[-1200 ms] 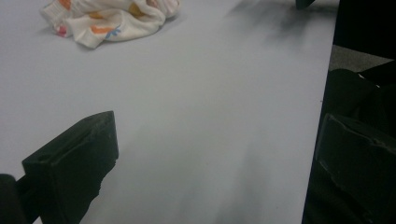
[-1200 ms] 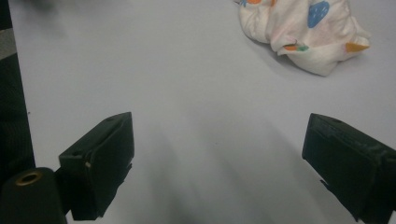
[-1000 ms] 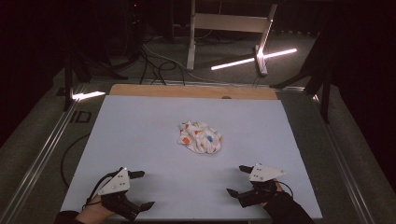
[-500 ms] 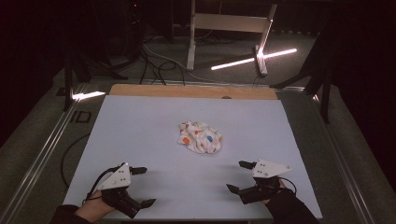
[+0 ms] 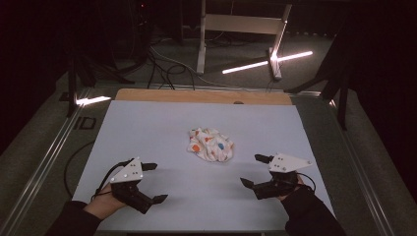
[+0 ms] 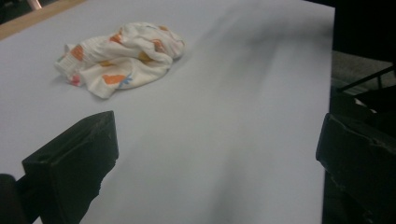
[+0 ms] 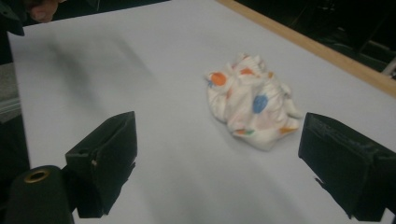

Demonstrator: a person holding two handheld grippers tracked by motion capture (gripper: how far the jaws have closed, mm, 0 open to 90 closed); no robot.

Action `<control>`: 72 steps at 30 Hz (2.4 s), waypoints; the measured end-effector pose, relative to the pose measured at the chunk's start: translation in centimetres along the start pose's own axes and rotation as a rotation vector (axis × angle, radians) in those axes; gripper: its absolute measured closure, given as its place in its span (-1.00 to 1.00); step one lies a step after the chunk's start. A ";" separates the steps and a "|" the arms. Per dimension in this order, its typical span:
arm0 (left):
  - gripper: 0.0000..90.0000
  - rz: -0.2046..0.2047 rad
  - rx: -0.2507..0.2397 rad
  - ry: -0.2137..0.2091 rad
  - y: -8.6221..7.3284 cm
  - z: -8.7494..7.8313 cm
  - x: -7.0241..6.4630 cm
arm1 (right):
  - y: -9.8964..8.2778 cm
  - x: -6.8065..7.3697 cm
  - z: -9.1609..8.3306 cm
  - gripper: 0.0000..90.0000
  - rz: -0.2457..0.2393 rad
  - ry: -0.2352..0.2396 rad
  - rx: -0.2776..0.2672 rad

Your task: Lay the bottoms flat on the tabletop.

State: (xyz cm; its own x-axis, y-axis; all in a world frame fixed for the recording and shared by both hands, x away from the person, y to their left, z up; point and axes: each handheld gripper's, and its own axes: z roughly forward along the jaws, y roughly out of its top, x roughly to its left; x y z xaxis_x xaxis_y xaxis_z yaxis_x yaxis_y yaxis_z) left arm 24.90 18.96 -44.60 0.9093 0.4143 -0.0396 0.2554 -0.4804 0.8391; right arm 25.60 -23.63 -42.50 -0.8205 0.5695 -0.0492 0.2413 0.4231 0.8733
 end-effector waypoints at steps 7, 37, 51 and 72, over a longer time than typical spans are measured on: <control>-1.00 -0.015 0.008 0.035 0.8 0.8 1.2 | 1.0 -1.1 0.7 -0.74 -0.009 -0.042 -0.010; -1.00 -0.131 0.078 0.188 2.4 6.2 5.1 | 0.8 -4.5 7.0 -0.72 0.097 -0.160 0.027; -1.00 -0.143 0.072 0.206 2.6 9.8 6.7 | -1.0 -4.3 9.7 -0.71 0.162 -0.166 0.105; -0.60 -0.235 0.235 0.209 2.4 14.4 9.5 | -3.3 -4.2 13.1 -0.51 0.211 -0.155 0.261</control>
State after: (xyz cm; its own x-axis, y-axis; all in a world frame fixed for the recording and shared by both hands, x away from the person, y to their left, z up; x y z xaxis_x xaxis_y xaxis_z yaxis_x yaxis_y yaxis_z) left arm 38.89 10.57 -50.80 0.7371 0.6705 -0.0843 0.5388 -0.5079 0.6721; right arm 35.04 -18.17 -51.55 -0.6550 0.7550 0.0290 0.5378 0.4389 0.7199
